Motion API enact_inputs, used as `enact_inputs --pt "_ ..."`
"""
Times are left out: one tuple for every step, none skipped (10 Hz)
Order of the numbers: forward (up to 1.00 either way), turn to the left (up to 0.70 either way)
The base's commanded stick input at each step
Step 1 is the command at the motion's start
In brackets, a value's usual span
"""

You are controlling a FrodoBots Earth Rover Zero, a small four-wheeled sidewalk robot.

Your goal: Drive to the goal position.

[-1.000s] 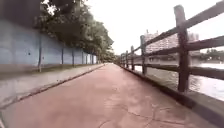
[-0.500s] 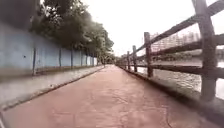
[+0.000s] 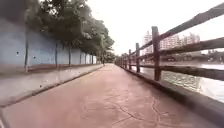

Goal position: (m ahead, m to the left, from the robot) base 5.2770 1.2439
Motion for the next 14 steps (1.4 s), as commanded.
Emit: enact_inputs --pt "0.98 0.00" --pt "0.98 0.00" --pt "0.98 0.00" --pt "0.98 0.00" --pt "0.98 0.00" --pt "0.98 0.00" --pt "0.98 0.00" --pt "0.98 0.00" --pt "0.98 0.00" --pt "0.98 0.00" --pt "0.98 0.00" --pt "0.98 0.00" --pt "0.98 0.00" --pt "0.98 0.00"
